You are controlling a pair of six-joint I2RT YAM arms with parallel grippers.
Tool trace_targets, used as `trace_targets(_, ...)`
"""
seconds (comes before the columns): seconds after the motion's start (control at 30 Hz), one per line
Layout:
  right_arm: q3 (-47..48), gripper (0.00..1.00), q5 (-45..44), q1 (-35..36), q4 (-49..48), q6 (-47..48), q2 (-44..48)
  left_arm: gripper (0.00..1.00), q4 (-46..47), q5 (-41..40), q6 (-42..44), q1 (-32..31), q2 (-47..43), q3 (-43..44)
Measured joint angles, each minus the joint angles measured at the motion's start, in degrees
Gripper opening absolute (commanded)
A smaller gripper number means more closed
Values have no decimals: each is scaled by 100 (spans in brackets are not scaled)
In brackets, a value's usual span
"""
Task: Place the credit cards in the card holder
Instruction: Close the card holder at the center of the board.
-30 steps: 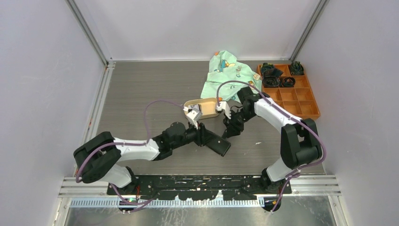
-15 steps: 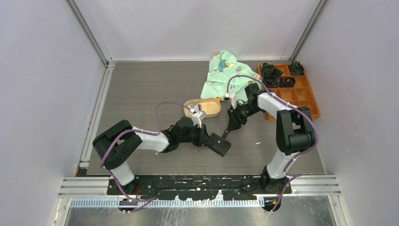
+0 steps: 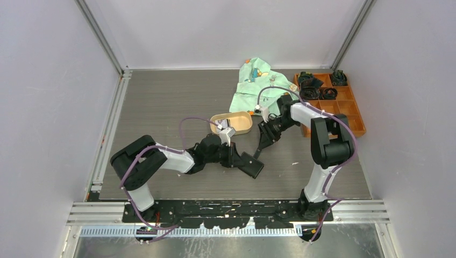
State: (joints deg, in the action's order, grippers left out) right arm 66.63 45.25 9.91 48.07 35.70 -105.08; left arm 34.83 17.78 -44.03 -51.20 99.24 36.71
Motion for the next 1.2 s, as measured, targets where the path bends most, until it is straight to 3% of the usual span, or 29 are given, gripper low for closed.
trace_targets(0.2,57,28,-92,105,57,-26,-245,12,50,28,-59,2,20,0)
trace_targets(0.6,208,19,-98,140,256,28,-258,12,105,61,-79,50,63,0)
trace_targets(0.9,304,1,-79,140,435,101,-260,12,136,92,-81,74,66,-2)
trace_targets(1.2,319,1,116,181,605,422,-254,11,234,168,-214,96,72,-13)
